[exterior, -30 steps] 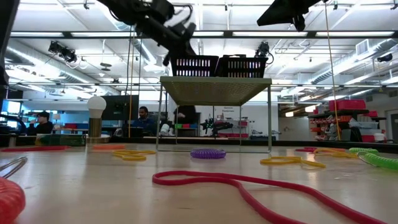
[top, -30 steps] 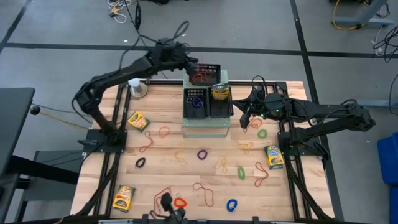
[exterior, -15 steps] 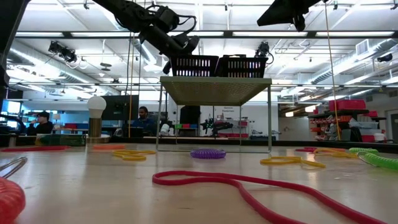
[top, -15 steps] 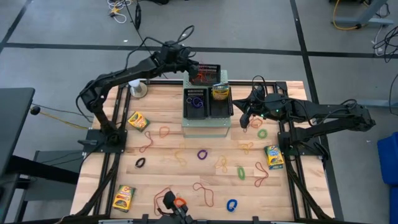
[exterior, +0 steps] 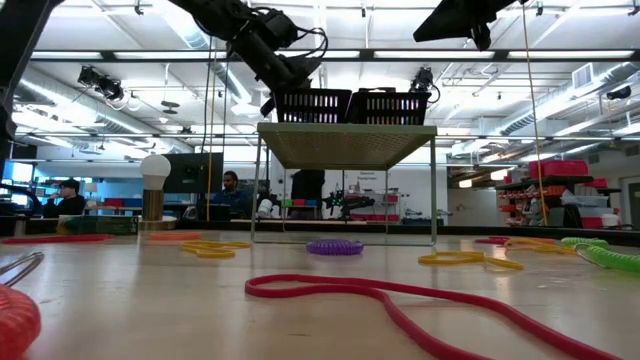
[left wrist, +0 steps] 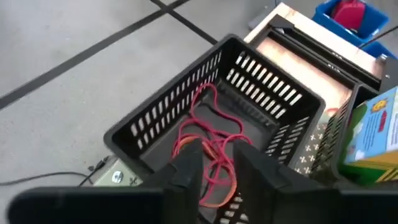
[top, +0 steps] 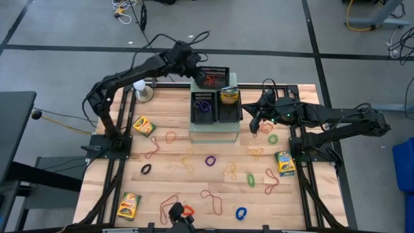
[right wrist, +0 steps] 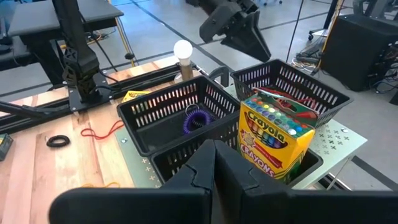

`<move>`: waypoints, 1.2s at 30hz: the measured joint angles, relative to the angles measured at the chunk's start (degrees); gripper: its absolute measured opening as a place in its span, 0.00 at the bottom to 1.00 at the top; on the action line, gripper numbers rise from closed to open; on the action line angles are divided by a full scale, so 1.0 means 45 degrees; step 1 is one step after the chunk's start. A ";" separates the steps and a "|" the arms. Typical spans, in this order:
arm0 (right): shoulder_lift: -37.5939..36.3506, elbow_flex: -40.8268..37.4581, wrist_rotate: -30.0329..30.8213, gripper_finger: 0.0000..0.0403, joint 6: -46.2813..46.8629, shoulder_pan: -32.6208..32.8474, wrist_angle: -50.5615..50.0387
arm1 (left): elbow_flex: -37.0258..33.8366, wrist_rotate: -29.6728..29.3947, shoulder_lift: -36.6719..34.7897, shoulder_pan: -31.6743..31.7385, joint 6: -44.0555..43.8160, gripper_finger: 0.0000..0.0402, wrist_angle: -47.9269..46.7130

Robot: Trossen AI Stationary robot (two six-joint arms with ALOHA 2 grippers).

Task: Pick & Place Office Desk Supplies
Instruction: Put the red rubber band into the top black bin, then put the yellow rubber band into the top black bin

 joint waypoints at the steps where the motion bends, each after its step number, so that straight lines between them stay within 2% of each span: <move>1: 0.0000 0.0000 0.0000 0.03 0.0000 -0.0003 0.0000 | 0.0342 0.0008 0.0119 -0.0006 0.0079 0.28 -0.0314; 4: 0.0000 0.0000 0.0000 0.03 0.0000 0.0000 0.0000 | 0.1246 0.0021 0.0306 -0.0008 0.0758 0.34 -0.1359; 7: 0.0000 0.0000 0.0005 0.03 0.0171 0.0000 -0.0014 | 0.1956 -0.0051 0.0118 -0.0077 0.1132 0.34 -0.2790; 10: 0.0000 0.0000 0.0005 0.03 0.0711 0.0046 -0.0091 | 0.1993 -0.0741 -0.0637 -0.0476 0.0764 0.27 -0.3546; 14: 0.0000 0.0000 0.0028 0.03 0.1336 0.0295 -0.0480 | 0.0808 -0.1522 -0.2031 -0.1711 0.0995 0.08 -0.2928; 16: 0.0000 0.0000 0.0095 0.03 0.1590 0.0422 -0.0776 | -0.0486 -0.1413 -0.2833 -0.2277 0.1133 0.03 -0.1910; 20: 0.0005 0.0000 0.0421 0.03 0.1681 0.0534 -0.1259 | -0.3972 -0.0929 -0.4798 -0.3155 0.0524 0.01 0.0956; 26: 0.0005 0.0000 0.0909 0.02 0.2371 0.0437 -0.1457 | -0.9586 -0.0700 -0.7557 -0.4526 -0.1557 0.02 0.7032; 31: 0.0000 0.0000 0.0974 0.03 0.4305 0.0626 -0.2303 | -1.2994 -0.2059 -0.8853 -0.5395 -0.3199 0.02 1.0140; 36: 0.0080 0.0000 0.0643 0.03 0.6021 0.1766 -0.3520 | -1.5065 -0.3075 -0.9436 -0.5672 -0.4249 0.02 1.2245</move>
